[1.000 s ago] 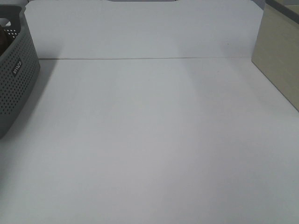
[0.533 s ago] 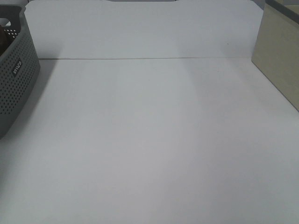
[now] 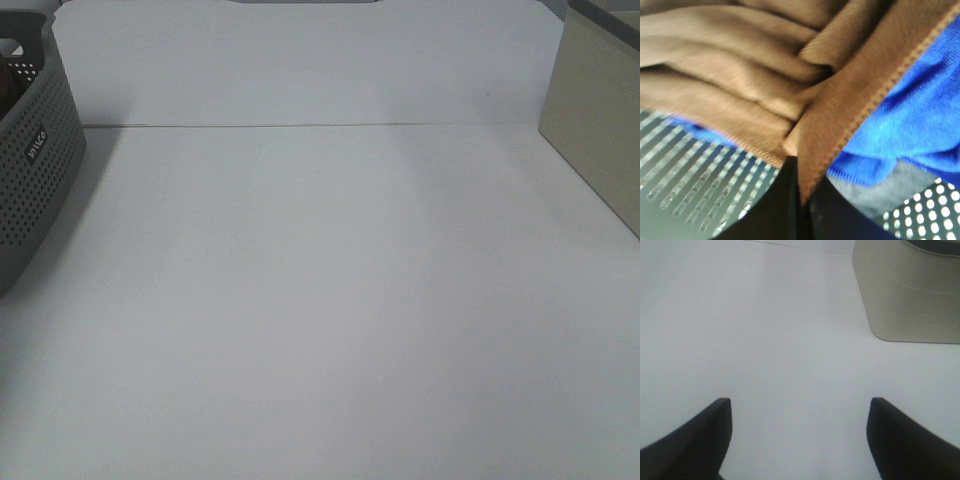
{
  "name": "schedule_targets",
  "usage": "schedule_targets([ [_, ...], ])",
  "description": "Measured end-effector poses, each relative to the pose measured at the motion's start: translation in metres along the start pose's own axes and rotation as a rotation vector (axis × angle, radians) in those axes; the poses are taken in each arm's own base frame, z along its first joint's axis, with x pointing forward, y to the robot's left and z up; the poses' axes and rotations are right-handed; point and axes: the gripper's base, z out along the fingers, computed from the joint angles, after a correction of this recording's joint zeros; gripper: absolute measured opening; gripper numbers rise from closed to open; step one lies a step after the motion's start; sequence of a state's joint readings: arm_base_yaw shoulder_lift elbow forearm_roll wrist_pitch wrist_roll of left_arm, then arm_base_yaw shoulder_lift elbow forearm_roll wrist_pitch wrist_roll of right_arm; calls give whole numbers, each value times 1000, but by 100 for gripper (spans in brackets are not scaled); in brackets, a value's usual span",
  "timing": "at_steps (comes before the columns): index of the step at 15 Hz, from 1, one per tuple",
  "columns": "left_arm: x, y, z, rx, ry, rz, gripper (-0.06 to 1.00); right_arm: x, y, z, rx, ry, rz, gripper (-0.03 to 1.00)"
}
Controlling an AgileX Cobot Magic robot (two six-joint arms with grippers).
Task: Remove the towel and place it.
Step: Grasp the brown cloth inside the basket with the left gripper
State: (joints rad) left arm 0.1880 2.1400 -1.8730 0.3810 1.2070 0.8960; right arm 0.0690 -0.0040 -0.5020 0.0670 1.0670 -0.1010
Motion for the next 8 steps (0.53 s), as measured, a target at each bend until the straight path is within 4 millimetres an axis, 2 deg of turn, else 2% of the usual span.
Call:
schedule_targets([
  [4, 24, 3, -72, -99, -122, -120, 0, 0, 0, 0, 0, 0, 0, 73],
  [8, 62, -11, -167, -214, -322, -202, 0, 0, 0, 0, 0, 0, 0, 73],
])
